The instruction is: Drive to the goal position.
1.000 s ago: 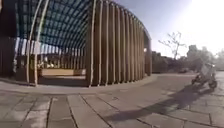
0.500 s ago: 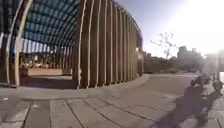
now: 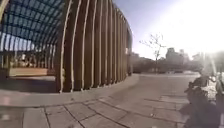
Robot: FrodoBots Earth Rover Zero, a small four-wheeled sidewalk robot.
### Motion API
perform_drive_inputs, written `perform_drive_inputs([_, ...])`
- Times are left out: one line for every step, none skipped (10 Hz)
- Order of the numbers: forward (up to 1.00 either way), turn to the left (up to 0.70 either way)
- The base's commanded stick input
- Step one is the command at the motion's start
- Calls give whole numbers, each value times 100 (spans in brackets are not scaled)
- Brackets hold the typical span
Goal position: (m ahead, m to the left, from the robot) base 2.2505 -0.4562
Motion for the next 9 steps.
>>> perform_drive_inputs([70, -13])
perform_drive_inputs([70, -2])
perform_drive_inputs([70, 0])
perform_drive_inputs([70, 0])
perform_drive_inputs([70, 0])
perform_drive_inputs([70, 0])
perform_drive_inputs([70, 0])
perform_drive_inputs([70, 0])
perform_drive_inputs([70, 0])
